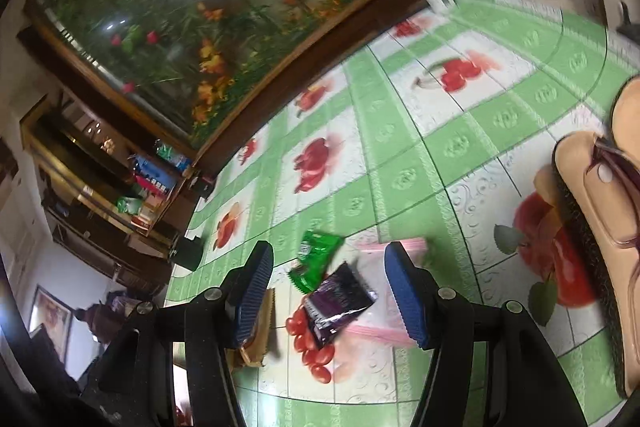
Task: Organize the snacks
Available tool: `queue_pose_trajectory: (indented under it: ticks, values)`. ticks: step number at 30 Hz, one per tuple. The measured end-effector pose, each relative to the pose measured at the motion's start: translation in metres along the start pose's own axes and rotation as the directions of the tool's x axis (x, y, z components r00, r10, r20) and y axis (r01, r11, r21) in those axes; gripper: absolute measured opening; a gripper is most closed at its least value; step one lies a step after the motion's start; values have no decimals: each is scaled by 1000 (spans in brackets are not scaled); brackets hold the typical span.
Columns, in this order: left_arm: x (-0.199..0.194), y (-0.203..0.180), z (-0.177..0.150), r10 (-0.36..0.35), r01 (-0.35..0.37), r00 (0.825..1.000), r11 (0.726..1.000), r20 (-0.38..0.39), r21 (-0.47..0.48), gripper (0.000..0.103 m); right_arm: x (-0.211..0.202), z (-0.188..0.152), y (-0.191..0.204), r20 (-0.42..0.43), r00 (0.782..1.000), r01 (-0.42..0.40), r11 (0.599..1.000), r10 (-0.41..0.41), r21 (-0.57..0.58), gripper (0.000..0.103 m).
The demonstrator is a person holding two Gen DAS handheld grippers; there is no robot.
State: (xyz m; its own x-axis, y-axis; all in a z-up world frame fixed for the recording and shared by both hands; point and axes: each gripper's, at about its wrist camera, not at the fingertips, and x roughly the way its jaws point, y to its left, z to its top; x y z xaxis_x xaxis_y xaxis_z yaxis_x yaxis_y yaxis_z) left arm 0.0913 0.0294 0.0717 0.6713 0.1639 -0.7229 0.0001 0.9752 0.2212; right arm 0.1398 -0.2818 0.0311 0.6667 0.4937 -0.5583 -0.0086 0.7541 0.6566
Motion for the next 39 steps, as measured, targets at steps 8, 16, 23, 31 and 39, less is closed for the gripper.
queue_pose_trajectory:
  ticks: [8,16,23,31,39]
  values:
    - [41,-19,12,-76,75,995,997,-67,-15,83,28,-7,19,-48,993,100,989,-105,-109,64]
    - [49,-27,13,-126,125,988,992,-85,-19,83,37,-17,36,-35,984,164,966,-175,-199,71]
    - [42,-41,3,-171,173,981,985,-89,20,84,45,-25,43,-20,967,233,911,-254,-340,61]
    - [29,-49,-18,-191,197,976,979,-100,52,84,43,-42,58,-169,957,106,829,-235,-549,64]
    - [-1,-49,-33,-182,188,980,979,-78,79,83,1,-15,30,-267,959,-4,934,-98,-358,64]
